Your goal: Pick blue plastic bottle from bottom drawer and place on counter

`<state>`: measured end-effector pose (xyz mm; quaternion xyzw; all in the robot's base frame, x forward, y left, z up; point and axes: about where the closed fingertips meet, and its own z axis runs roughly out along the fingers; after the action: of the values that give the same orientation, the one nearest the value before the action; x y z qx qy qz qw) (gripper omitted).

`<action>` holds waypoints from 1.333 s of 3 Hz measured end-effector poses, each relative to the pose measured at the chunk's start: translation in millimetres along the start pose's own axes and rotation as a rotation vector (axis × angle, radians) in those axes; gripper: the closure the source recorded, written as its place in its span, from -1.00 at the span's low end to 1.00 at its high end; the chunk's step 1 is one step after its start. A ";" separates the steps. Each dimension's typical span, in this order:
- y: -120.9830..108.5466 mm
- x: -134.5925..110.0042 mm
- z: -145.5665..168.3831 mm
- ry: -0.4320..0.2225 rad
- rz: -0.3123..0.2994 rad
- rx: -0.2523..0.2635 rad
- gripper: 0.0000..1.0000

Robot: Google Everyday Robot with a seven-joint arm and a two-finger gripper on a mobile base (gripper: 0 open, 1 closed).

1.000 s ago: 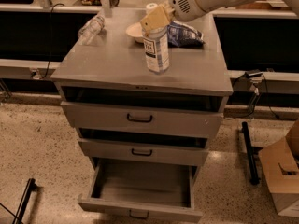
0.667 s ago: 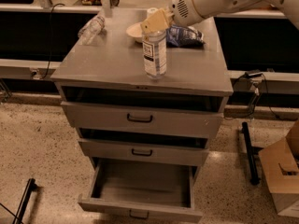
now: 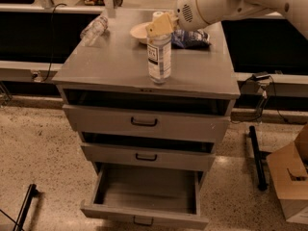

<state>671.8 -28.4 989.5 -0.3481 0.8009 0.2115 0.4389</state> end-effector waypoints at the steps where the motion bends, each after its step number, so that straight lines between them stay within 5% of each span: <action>1: 1.7 -0.8 1.0 0.000 -0.002 -0.002 0.18; 3: 5.9 -2.5 3.0 0.000 -0.006 -0.009 -0.78; 4: 7.4 -3.2 3.7 0.000 -0.008 -0.011 -1.00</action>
Offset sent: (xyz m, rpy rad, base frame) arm -0.0004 0.0017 0.0002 0.0001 -0.0002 0.0025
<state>669.6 -19.9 990.5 -0.3537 0.7984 0.2141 0.4378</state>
